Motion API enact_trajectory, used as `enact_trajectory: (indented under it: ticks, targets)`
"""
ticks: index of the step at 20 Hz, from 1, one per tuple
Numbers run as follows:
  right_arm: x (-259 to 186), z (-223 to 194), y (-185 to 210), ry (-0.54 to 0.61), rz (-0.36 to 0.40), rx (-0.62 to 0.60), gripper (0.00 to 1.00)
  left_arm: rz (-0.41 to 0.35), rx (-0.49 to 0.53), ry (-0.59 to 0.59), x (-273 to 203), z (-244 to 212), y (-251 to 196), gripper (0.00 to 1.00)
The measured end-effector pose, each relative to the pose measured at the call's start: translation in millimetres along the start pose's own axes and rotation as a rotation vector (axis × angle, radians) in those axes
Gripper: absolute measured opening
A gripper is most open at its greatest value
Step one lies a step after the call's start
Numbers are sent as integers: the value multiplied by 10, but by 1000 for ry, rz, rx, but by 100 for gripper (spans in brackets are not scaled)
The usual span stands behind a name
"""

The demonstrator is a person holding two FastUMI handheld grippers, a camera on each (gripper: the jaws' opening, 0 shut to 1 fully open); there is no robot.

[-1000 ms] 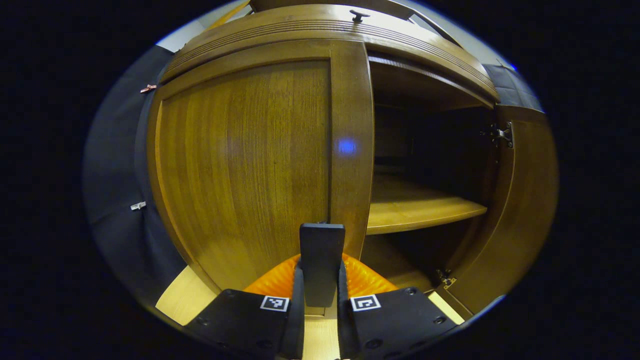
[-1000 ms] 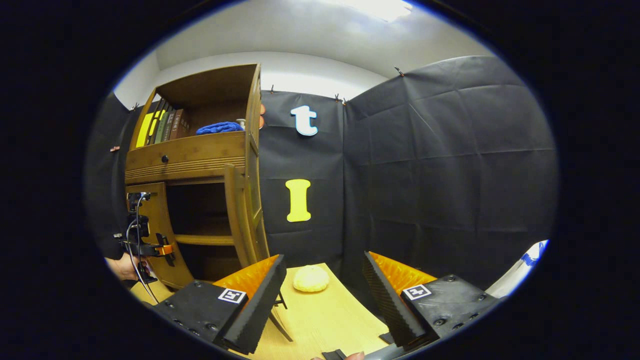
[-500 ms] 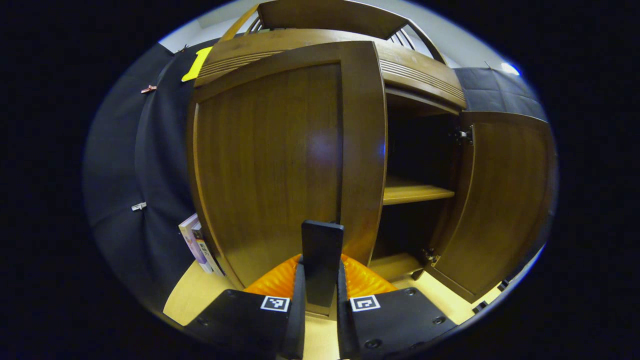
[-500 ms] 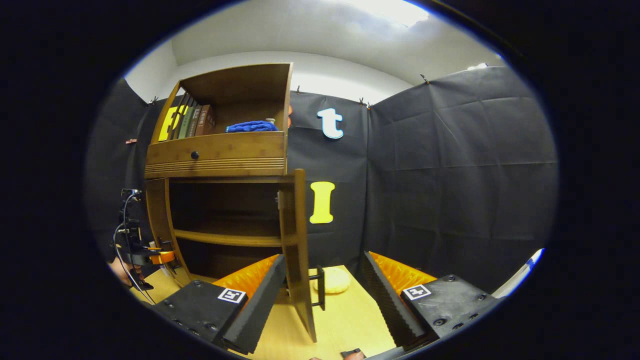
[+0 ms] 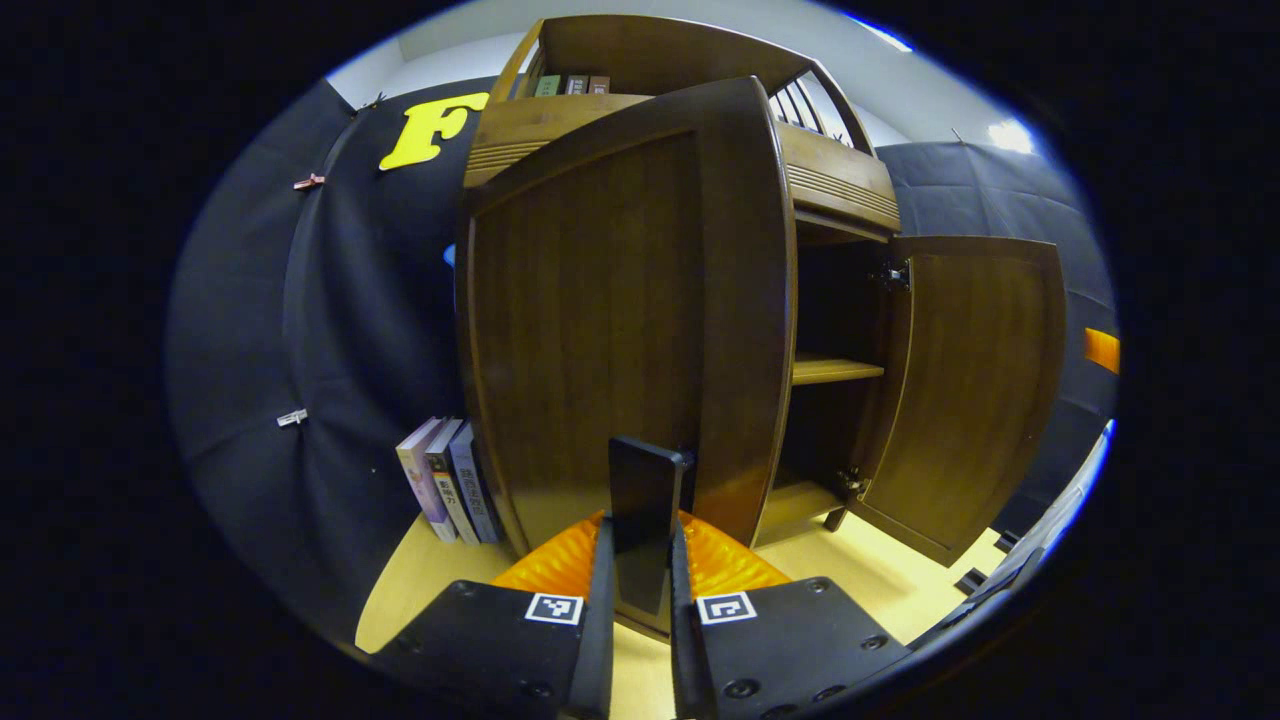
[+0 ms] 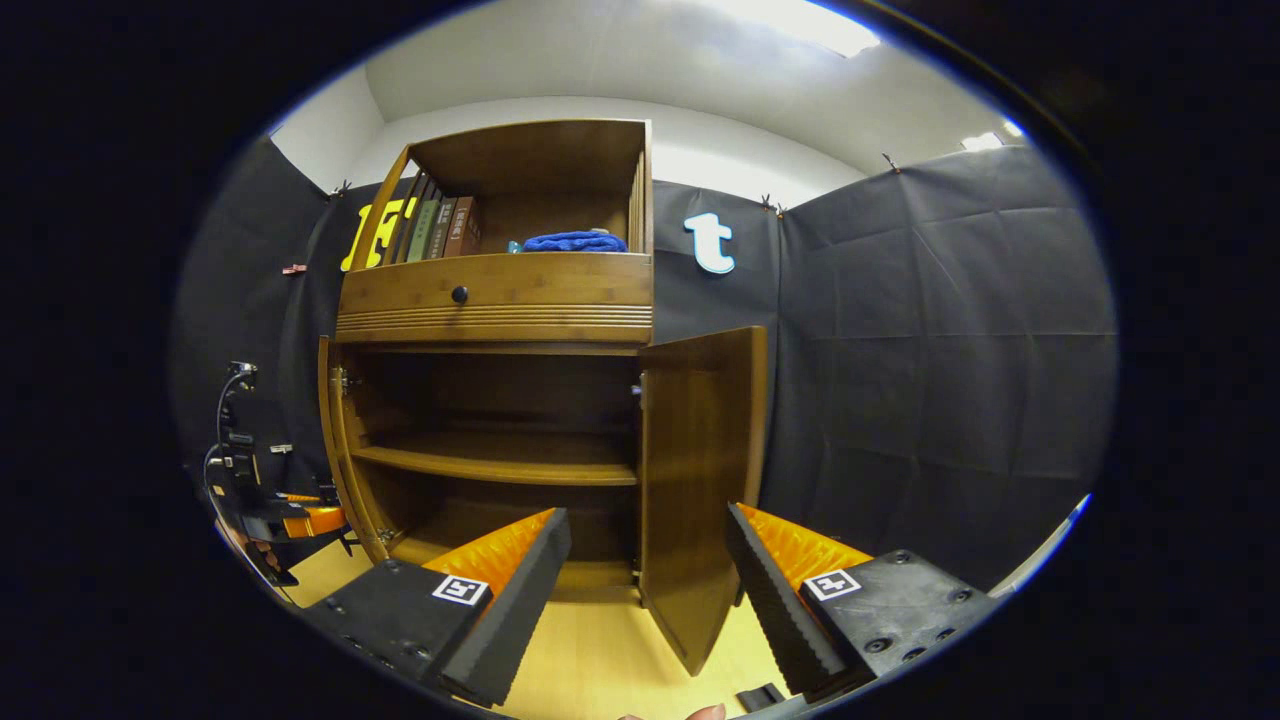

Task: Open the right door of the double-door shoe cabinet with the right hand, and open the left door with the left hand.

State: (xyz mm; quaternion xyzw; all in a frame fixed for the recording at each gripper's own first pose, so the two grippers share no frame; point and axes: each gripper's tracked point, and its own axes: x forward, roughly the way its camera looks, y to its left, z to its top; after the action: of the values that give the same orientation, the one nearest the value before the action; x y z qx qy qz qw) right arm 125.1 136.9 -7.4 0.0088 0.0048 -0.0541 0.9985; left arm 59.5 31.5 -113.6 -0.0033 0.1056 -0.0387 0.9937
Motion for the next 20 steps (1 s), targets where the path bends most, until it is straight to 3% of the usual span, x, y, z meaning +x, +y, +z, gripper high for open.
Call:
enact_trajectory:
  ticks: [7,11,12,17,19,20]
  targets:
    - [-64,-94,405,20,32,39,98,20,-4,-1,-297,-99,387,24]
    - [-135,-172,504,31,36,36,94,62,-10,-6,-442,-147,683,19]
    - [-149,-192,528,34,36,33,99,75,-17,-6,-482,-162,770,20]
    - [-219,-229,680,46,55,44,98,160,-54,-7,-665,-224,1311,11]
    - [-243,-250,722,52,63,47,94,139,-78,-15,-711,-237,1394,8]
    - [-255,-240,746,49,69,54,99,127,-88,-20,-711,-233,1391,8]
